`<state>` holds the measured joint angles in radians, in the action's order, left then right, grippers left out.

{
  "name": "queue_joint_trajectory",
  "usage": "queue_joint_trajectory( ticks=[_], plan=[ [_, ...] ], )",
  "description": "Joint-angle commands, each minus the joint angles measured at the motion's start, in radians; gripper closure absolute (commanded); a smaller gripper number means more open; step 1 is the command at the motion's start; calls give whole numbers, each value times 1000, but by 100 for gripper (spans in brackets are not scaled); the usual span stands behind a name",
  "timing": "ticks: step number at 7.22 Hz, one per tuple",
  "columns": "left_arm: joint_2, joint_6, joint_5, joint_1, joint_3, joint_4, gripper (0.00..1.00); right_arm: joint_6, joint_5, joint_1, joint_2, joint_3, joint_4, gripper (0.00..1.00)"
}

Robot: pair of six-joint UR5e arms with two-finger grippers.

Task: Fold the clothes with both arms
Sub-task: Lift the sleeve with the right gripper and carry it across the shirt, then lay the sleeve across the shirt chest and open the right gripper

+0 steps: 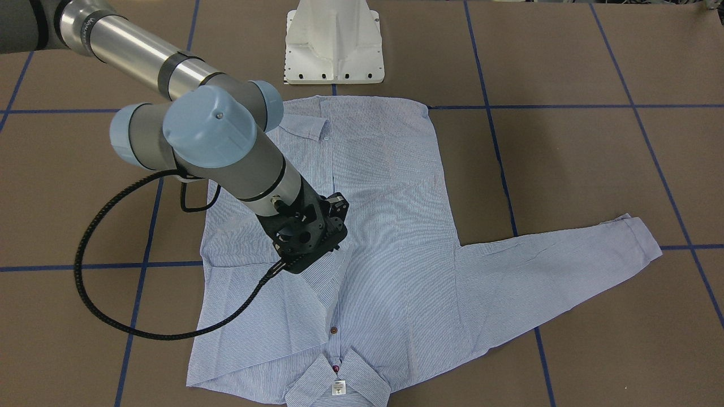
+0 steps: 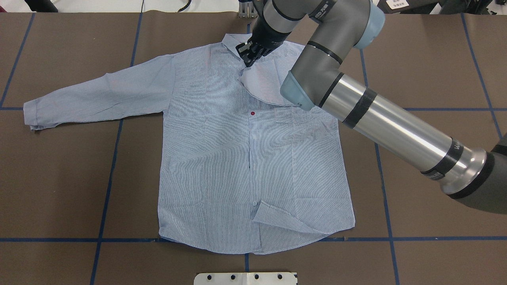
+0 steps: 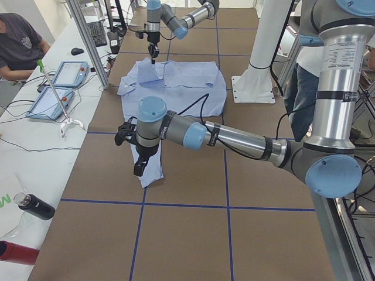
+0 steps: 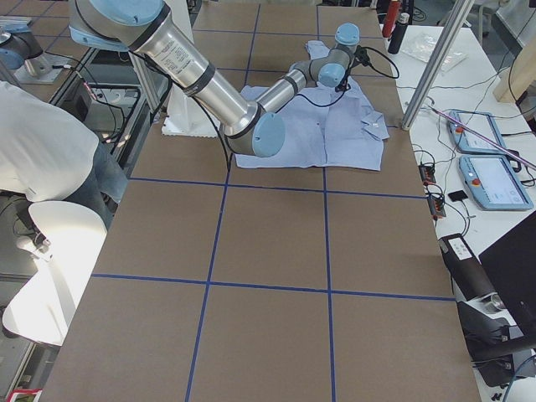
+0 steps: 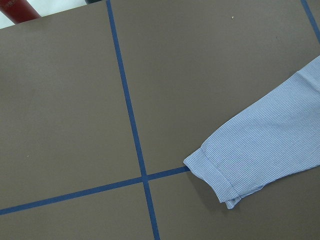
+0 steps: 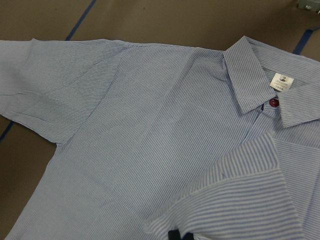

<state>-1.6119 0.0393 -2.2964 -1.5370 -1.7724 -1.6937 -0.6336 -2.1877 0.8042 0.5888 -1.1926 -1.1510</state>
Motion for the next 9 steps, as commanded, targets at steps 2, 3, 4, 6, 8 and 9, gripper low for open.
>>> queue_joint_trajectory(
  ticks=[2,3,4,6,8,9],
  plan=[
    [-16,-4,0,2,39,-3,1,0,188,-114,-73,99,16,100],
    [-17,-3,0,0,54,-23,1,-2,327,-176,-72,100,86,18],
    [-19,-4,0,2,68,-36,1,-6,479,-242,-69,102,174,0],
    [-37,-3,0,0,93,-37,1,-31,496,-249,-76,91,175,0],
    [-52,23,0,3,106,-37,1,-61,491,-246,-70,73,165,0],
    [-66,113,0,20,128,-79,1,-63,484,-240,-69,35,78,0]
  ],
)
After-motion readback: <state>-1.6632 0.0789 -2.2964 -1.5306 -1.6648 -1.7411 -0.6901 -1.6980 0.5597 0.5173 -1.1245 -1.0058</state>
